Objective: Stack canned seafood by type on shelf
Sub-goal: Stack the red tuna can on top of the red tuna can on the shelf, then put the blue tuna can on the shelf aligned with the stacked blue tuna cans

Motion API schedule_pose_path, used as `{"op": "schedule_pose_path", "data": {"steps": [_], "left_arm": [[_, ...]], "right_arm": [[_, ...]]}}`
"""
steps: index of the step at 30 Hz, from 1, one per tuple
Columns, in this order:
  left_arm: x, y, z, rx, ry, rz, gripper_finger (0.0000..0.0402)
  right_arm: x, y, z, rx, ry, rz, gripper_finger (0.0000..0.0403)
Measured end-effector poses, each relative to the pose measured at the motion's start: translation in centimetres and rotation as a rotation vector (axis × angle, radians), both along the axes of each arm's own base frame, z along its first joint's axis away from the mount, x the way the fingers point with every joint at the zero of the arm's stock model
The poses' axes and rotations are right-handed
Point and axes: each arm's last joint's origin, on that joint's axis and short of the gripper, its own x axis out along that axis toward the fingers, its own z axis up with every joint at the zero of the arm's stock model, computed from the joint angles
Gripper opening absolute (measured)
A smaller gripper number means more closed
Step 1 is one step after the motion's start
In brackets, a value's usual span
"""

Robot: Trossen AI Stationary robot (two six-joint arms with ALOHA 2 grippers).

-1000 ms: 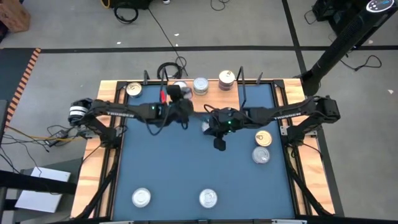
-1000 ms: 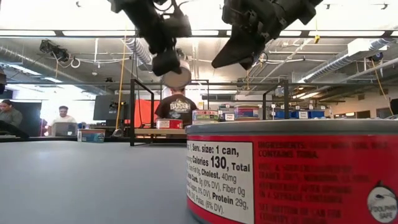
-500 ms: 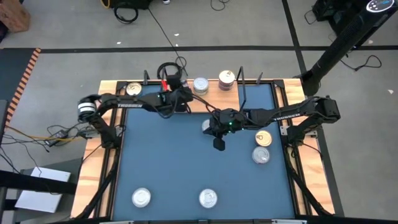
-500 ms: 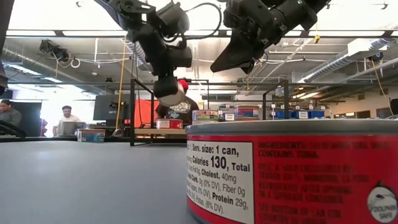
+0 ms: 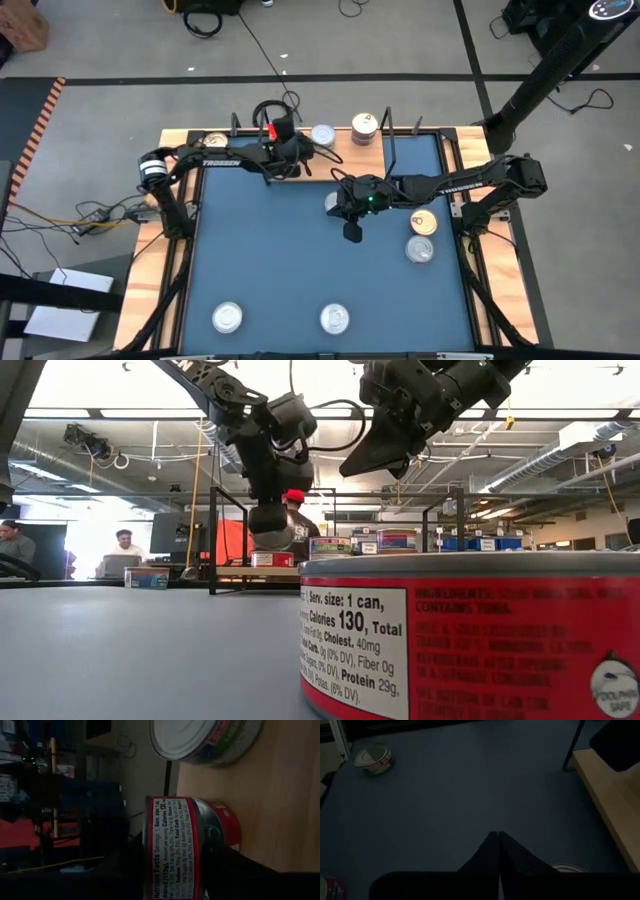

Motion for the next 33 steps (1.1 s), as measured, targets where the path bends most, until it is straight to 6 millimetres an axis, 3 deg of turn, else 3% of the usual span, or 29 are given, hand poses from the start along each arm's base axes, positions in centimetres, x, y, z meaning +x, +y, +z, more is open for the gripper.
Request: {"op": "schedule_pose_path", "data": {"steps": [5,10,24,33], "left_arm": [[0.0,0.0,0.1,-0.008,-0.014,0.0,0.0222],[-0.1,-0.1,-0.1,-0.042,-0.031,0.006,0.0239],[0.1,0.2,0.2,-0.03,-0.056,-0.009,0.0242],[0.6,-2.5,3.7,-0.037,-0.202,-0.046,0.0191]], "right_arm": [[0.0,0.0,0.0,-0.002,0.001,0.001,0.0005],[0.0,0.1,0.0,0.0,0.001,0.006,0.0005],[0.0,0.3,0.0,0.006,0.001,0.019,0.0005],[0.0,0.9,0.0,-0.039,0.001,0.034,0.0005]]}}
